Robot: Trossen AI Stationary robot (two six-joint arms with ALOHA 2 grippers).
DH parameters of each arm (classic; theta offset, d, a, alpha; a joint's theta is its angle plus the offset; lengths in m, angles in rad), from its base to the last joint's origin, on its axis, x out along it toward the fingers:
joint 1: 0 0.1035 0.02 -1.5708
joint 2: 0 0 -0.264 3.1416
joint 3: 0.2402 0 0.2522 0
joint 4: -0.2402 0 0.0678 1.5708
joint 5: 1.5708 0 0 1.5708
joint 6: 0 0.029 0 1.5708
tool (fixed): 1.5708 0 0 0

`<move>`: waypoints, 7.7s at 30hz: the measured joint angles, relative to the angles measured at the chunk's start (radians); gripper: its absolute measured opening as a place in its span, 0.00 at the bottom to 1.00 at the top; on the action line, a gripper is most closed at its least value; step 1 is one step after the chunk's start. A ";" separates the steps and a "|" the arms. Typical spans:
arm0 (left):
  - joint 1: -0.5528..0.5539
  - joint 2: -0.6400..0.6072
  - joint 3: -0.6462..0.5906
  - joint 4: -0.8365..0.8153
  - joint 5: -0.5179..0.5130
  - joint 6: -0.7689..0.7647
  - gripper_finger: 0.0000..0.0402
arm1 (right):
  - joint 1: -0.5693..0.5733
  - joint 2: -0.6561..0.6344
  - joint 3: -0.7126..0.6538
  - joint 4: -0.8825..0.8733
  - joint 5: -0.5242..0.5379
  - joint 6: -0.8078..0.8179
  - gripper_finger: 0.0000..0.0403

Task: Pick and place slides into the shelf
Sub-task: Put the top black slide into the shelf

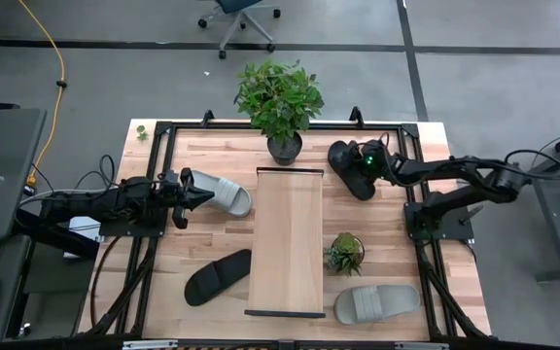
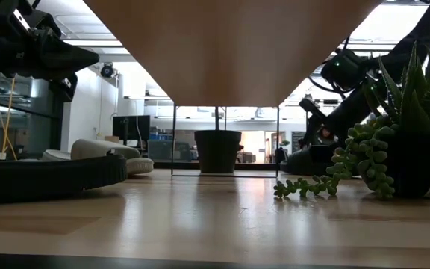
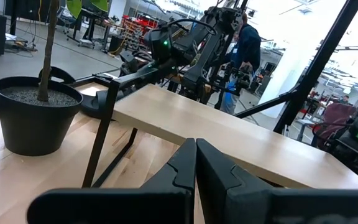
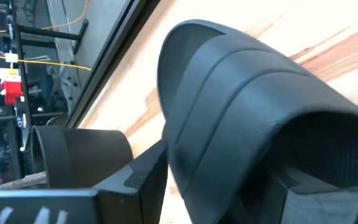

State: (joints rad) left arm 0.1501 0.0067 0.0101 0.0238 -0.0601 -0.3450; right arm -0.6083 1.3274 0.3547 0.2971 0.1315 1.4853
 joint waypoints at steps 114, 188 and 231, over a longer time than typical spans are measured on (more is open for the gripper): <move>0.000 0.000 0.000 0.000 0.000 -0.019 0.00 | 0.981 -0.411 0.495 -0.561 0.305 0.112 0.00; 0.000 0.003 0.000 -0.013 0.068 0.048 0.00 | 1.176 0.212 1.147 -0.789 0.224 0.171 0.00; 0.000 0.005 0.000 -0.002 0.139 0.068 0.00 | 1.145 0.453 1.147 -0.554 0.122 0.220 0.00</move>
State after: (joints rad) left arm 0.1497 0.0116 0.0101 0.0219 0.0792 -0.2775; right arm 0.5365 1.7808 1.5013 -0.2573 0.2536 1.7052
